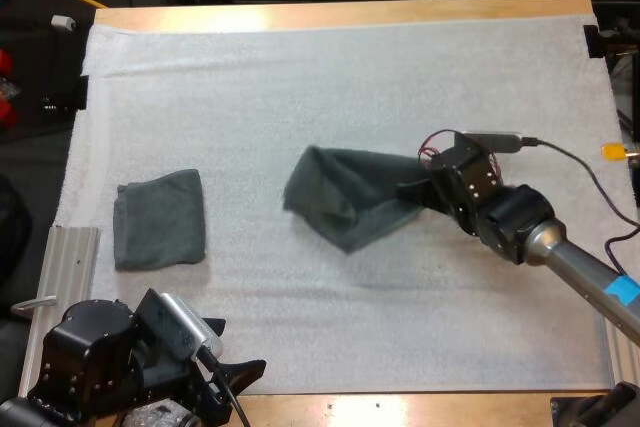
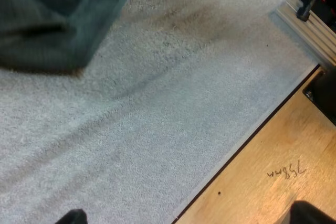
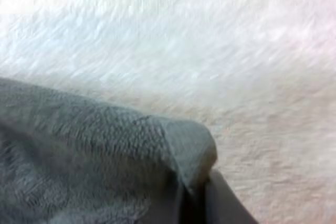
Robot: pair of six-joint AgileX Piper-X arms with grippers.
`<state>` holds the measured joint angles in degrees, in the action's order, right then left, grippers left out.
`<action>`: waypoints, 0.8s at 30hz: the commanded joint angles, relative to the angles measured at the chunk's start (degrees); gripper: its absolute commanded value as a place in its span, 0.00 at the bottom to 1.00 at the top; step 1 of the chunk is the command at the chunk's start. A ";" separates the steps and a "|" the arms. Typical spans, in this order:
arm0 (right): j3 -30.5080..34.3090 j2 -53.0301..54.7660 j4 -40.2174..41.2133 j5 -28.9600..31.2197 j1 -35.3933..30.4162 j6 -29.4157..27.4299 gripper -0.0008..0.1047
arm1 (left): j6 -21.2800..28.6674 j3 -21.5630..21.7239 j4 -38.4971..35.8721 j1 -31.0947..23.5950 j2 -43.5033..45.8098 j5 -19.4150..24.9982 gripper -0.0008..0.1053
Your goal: Pick towel from pile, fold and stack
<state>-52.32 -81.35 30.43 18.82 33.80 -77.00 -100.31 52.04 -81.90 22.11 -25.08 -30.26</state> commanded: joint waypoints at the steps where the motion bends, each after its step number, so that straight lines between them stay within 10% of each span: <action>1: -0.49 0.33 1.87 2.81 -1.14 -1.10 0.01 | -0.32 0.33 -0.13 0.26 -0.04 -0.58 0.68; 16: -0.46 0.33 14.39 4.29 -12.49 -1.88 0.01 | -0.07 0.33 3.14 0.26 -0.04 -0.58 0.68; 24: -0.23 0.65 18.36 -4.89 -12.49 -2.21 0.01 | 5.62 -0.89 7.63 0.26 -4.83 -0.41 0.68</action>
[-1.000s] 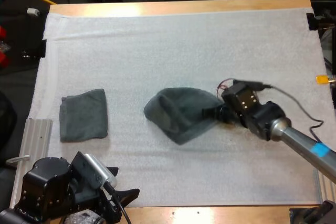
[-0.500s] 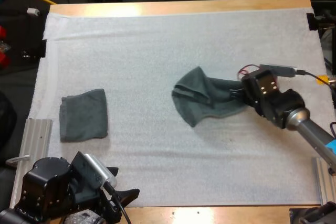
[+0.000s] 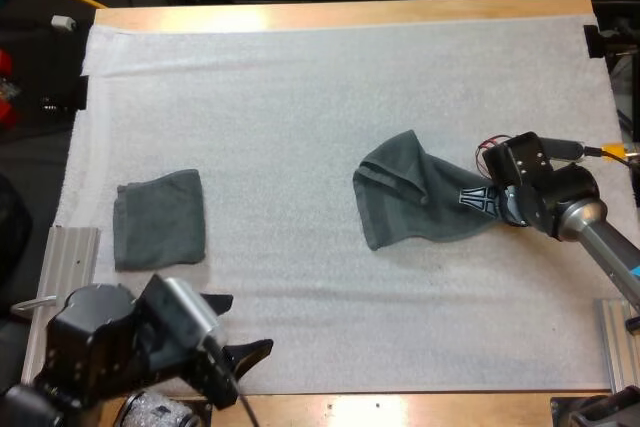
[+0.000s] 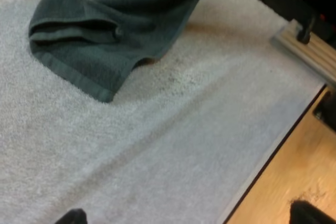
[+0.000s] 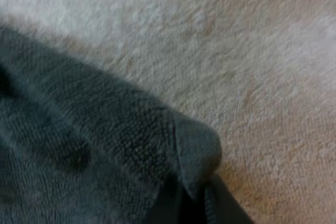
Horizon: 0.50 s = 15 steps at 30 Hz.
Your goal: Pick towel from pile, fold and stack
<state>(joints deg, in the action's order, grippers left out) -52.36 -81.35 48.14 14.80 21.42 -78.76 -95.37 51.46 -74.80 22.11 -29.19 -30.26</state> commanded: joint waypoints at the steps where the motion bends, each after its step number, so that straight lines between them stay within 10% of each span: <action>1: -0.19 0.79 0.65 -1.43 -0.11 -0.45 0.01 | 1.75 -0.46 0.55 0.26 -1.39 -0.41 0.68; 15: -0.19 4.61 0.30 -7.40 -0.11 2.29 0.01 | 8.31 -0.72 13.05 6.84 -19.48 3.12 0.66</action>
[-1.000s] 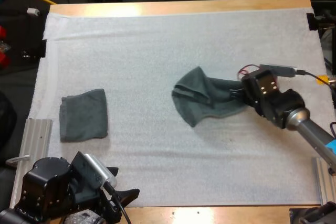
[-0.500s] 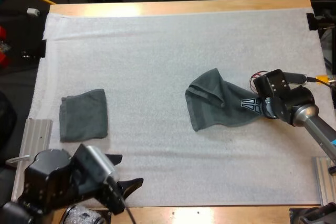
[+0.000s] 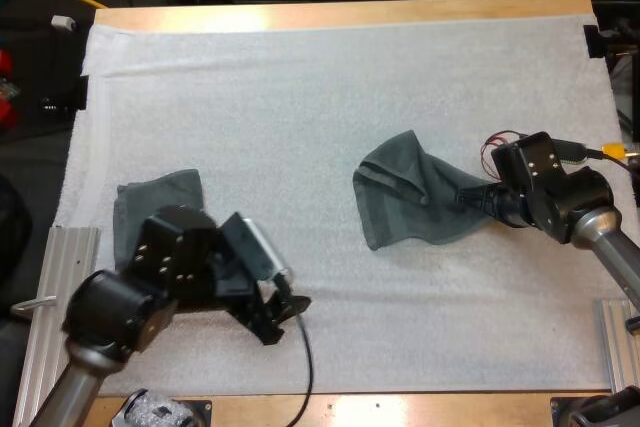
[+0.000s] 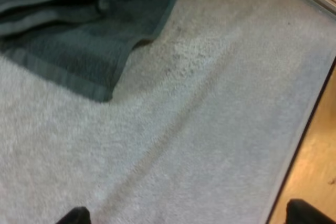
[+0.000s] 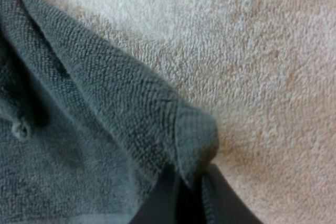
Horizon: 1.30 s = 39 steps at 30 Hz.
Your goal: Pick towel from pile, fold and stack
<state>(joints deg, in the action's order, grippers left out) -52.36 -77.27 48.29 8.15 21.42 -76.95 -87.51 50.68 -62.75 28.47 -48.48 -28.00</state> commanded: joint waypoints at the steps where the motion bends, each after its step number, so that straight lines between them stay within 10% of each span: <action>1: -0.03 0.53 -0.03 -1.52 -0.31 0.53 0.01 | 0.44 0.06 1.58 1.68 -0.79 2.62 0.66; 19: 2.40 0.53 -3.10 -14.81 -7.27 2.17 0.01 | -1.40 0.06 23.73 15.84 -24.01 21.23 0.66; 39: 2.40 0.53 -3.10 -14.81 -7.27 0.83 0.01 | -0.46 4.05 34.73 15.84 -46.90 21.38 0.66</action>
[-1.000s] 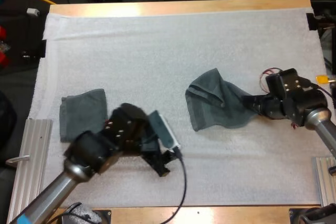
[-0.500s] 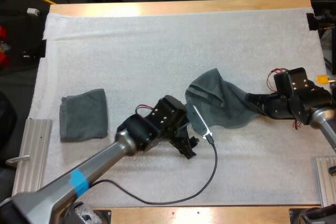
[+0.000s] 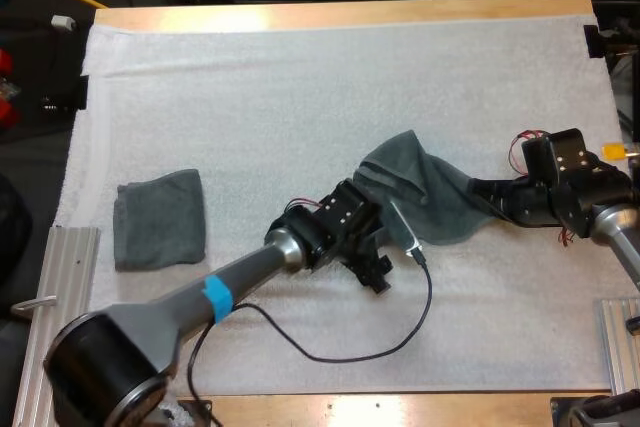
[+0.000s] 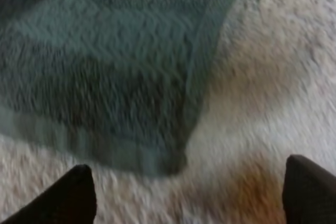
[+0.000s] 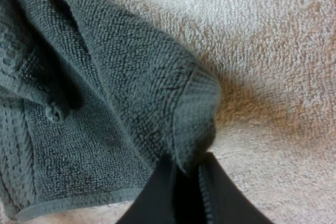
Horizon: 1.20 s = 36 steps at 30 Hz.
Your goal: Pick towel from pile, fold and stack
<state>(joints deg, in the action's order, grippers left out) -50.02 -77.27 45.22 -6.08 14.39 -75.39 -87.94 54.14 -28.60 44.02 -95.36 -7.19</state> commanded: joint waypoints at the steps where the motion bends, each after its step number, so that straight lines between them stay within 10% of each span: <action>1: 0.06 0.53 -0.03 -0.58 -0.23 -0.73 0.01 | -0.03 1.42 0.19 0.30 -1.09 0.43 0.66; 9: 0.06 0.53 0.08 -0.58 -0.23 -0.73 0.01 | -0.03 3.92 -2.63 0.30 -5.29 0.08 0.56; 21: 0.06 0.53 0.08 -0.58 -0.23 -2.01 0.01 | -0.43 4.66 -3.44 0.30 -5.32 0.08 0.12; 36: 0.06 0.53 0.08 -0.58 -0.23 -3.30 0.01 | -0.43 11.91 -12.73 0.30 -0.06 0.08 0.01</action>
<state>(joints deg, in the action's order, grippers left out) -50.02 -77.27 45.22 -6.08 14.39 -77.73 -87.94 65.57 -40.53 44.02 -96.74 -7.19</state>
